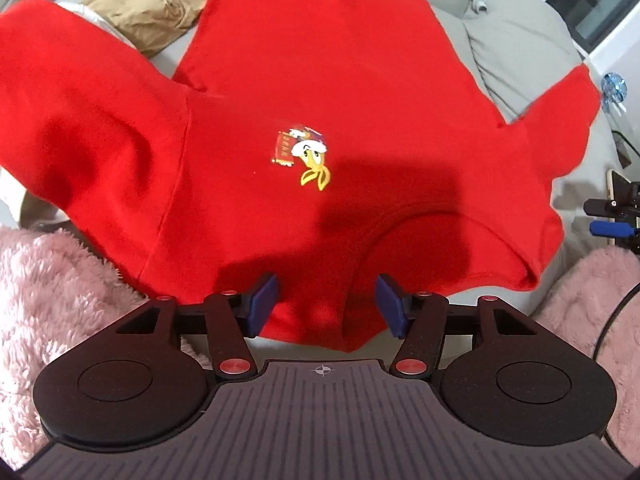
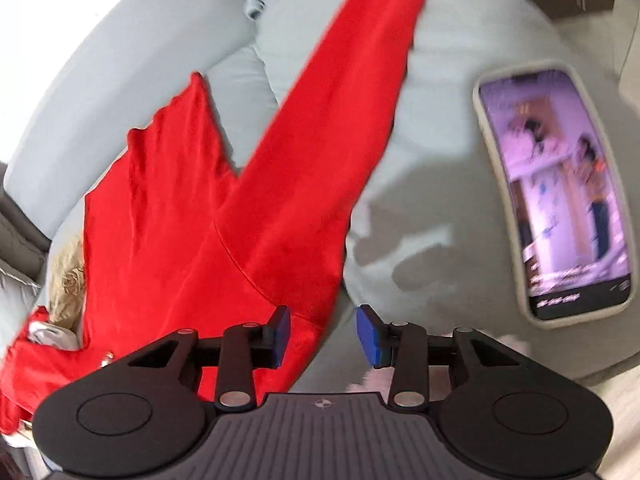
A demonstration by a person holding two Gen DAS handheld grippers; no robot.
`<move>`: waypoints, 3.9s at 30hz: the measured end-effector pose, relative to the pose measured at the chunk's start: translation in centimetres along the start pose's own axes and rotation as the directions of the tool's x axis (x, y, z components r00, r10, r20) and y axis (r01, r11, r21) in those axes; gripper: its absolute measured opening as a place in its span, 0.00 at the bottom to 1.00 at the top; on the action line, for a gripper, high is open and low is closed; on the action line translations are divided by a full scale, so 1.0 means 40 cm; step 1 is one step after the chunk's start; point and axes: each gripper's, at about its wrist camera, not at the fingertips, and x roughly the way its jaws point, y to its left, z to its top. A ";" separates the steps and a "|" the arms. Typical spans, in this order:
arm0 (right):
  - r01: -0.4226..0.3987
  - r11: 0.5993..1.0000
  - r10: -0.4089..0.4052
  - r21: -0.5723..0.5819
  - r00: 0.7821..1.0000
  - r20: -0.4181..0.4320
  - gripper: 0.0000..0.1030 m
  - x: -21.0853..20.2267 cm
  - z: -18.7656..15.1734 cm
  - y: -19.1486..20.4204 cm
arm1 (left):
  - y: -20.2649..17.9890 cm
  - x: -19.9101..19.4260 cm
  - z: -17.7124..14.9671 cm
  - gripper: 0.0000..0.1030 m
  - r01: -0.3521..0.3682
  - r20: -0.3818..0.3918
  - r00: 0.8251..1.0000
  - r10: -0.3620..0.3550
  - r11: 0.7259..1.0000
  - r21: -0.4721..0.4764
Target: Fold clothes
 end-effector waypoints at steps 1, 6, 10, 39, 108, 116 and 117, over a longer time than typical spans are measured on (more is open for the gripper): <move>0.003 1.000 -0.003 -0.005 1.000 -0.009 0.38 0.011 -0.004 0.004 | -0.002 0.001 -0.002 0.65 0.000 0.000 1.000 0.000 1.000 0.004; 0.002 1.000 -0.003 -0.012 0.999 -0.033 0.38 0.041 -0.005 0.023 | -0.003 0.004 -0.008 0.67 0.005 -0.001 1.000 -0.005 1.000 0.013; 0.033 0.996 -0.037 -0.089 0.999 -0.036 0.35 0.068 -0.007 0.054 | 0.008 0.010 -0.006 0.67 0.009 -0.003 1.000 -0.009 1.000 0.009; 0.180 0.871 -0.207 -0.457 0.978 -0.010 0.46 -0.034 -0.079 0.192 | -0.002 -0.051 -0.016 0.69 0.022 0.020 1.000 -0.023 1.000 0.020; 0.044 0.833 0.121 -0.551 0.958 0.259 0.36 0.232 0.376 0.500 | 0.207 0.126 0.706 0.65 -0.185 0.243 0.952 0.184 0.983 -0.019; 0.082 0.837 0.104 -0.541 0.947 0.305 0.40 0.454 0.583 0.544 | 0.276 0.325 0.907 0.66 -0.302 0.230 0.931 0.282 0.952 0.056; 0.088 0.837 0.098 -0.541 0.947 0.307 0.41 0.484 0.610 0.550 | 0.278 0.339 0.916 0.66 -0.304 0.229 0.931 0.283 0.951 0.061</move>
